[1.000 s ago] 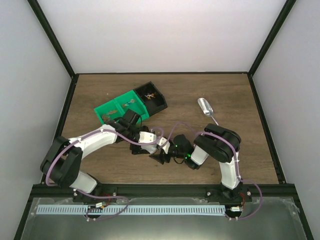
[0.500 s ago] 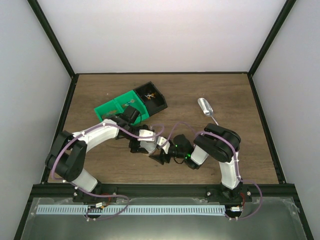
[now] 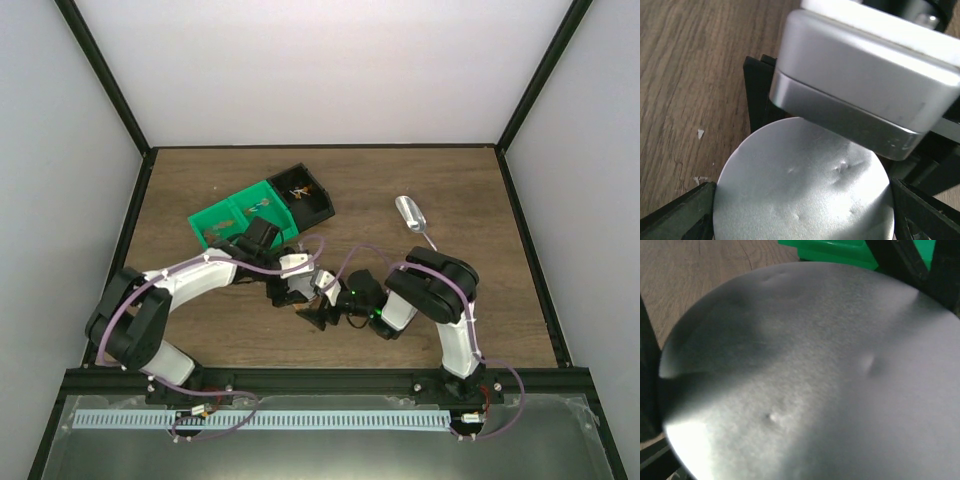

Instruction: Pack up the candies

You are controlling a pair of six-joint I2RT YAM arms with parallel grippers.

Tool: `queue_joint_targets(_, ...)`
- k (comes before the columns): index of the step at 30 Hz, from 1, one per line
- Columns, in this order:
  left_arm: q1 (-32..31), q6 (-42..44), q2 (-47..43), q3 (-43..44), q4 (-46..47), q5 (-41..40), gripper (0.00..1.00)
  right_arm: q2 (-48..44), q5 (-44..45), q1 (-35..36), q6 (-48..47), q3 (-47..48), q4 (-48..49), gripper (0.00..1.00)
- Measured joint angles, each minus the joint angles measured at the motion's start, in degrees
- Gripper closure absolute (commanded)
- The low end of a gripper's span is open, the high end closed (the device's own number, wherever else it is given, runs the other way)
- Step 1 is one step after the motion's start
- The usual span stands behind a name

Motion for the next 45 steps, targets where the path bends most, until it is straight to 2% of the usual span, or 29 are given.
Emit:
queue_joint_targets(5, -0.7, -6.3, -2.6, -4.0, 5.4, -1.7, 0.09, 0.3, 0.9, 0.3, 1.1, 0.1, 0.6, 0.01)
queue_joint_targets(9, -1.6, -10.7, -4.5, -6.6, 9.1, -3.9, 0.09, 0.5, 1.8, 0.5, 1.9, 0.4, 0.8, 0.05)
queue_joint_targets(13, -2.6, -13.9, -5.2, -7.5, 10.9, -5.8, 0.09, 1.0, 2.5, 0.5, 2.0, 1.0, 1.0, 0.17)
queue_joint_targets(18, -2.8, -13.6, -6.0, -8.0, 10.7, -6.6, 0.09, 1.2, 2.3, 0.5, 2.1, 1.1, 1.4, 0.34)
queue_joint_targets(24, -2.7, -10.3, -6.2, -7.6, 8.4, -6.1, 0.08, 1.2, 1.7, 0.7, 1.3, 0.8, 1.6, 0.43)
queue_joint_targets(32, -1.4, 2.4, -3.6, -3.7, 0.4, -2.0, 0.09, 0.9, -0.1, 0.5, -1.3, -0.9, 2.6, 0.49)
queue_joint_targets(38, -0.7, 11.2, -0.3, 0.2, -5.0, 0.1, 0.10, 0.0, -0.3, 0.3, -2.2, -2.2, 2.6, 0.50)
queue_joint_targets(42, 0.1, 15.1, 1.9, 3.0, -8.3, 1.1, 0.02, -0.2, -0.4, 0.2, -2.4, -2.3, 2.2, 0.51)
queue_joint_targets(45, 0.5, 14.4, 2.6, 3.8, -8.8, 1.5, 0.00, -0.3, -0.6, 0.2, -2.4, -2.3, 2.1, 0.51)
